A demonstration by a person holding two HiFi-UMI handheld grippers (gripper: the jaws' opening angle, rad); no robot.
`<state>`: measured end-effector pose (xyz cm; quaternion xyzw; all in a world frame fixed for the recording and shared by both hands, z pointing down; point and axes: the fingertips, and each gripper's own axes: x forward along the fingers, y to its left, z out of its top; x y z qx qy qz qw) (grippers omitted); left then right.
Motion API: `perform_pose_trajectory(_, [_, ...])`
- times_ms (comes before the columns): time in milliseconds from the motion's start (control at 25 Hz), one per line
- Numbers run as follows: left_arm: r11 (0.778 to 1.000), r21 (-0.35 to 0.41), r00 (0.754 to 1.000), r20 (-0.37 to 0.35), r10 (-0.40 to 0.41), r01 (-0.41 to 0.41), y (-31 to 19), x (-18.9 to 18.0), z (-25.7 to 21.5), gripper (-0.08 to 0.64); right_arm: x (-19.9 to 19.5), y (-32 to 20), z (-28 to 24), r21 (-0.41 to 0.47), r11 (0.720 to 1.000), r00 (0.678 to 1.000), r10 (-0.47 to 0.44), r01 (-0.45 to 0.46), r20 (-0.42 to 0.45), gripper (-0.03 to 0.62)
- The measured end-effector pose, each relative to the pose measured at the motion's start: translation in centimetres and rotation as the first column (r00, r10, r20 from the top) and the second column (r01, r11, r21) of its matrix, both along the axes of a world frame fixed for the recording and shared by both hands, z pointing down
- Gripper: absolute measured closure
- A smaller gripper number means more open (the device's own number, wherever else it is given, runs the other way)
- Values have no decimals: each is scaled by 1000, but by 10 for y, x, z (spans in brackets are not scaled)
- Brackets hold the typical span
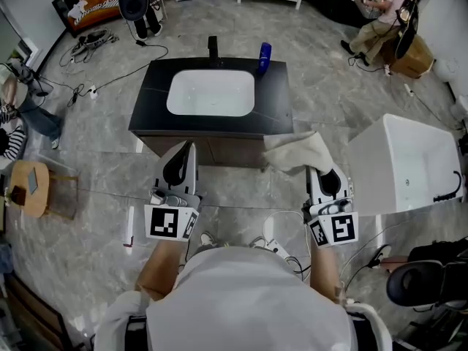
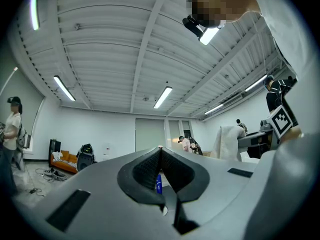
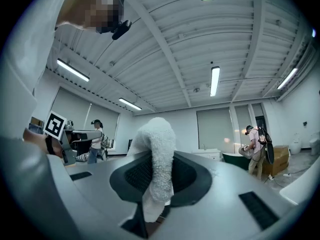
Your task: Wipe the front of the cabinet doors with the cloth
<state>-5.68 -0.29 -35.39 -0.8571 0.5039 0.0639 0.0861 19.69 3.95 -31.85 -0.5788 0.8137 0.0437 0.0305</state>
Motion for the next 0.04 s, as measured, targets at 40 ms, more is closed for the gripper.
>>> perform_pose_trajectory(40, [1000,-3,1000,0,-2,2,0,-2,2,541,-1,-1,1,1,1000,1000,-1,1,-3,512])
